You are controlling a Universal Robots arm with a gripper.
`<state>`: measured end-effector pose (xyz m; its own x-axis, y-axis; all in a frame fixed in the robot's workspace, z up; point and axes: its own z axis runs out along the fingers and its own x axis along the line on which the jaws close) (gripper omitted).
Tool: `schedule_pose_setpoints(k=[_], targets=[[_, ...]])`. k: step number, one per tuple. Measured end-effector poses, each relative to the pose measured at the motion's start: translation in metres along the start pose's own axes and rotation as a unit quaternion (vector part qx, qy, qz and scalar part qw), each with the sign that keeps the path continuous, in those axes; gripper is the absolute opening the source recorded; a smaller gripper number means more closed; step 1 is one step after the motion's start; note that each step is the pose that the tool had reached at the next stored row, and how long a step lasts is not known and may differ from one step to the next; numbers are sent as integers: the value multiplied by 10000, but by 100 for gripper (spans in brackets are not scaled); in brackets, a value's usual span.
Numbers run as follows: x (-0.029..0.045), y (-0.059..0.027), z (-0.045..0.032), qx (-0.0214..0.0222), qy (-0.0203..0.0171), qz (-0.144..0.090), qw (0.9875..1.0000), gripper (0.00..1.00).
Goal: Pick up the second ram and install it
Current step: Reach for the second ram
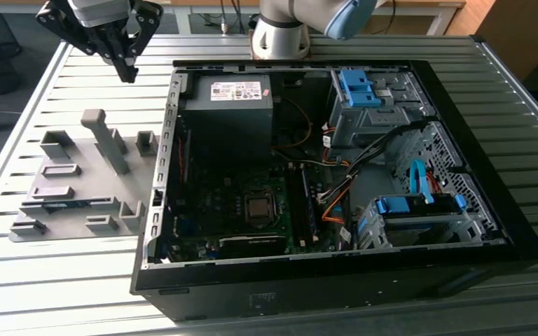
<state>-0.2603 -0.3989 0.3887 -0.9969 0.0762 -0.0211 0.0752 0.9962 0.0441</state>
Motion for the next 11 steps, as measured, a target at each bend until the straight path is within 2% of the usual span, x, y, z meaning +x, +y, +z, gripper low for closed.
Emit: schedule_pose_setpoints(k=[11], targets=[[44,-3,-1,0,0,1,10000,11]])
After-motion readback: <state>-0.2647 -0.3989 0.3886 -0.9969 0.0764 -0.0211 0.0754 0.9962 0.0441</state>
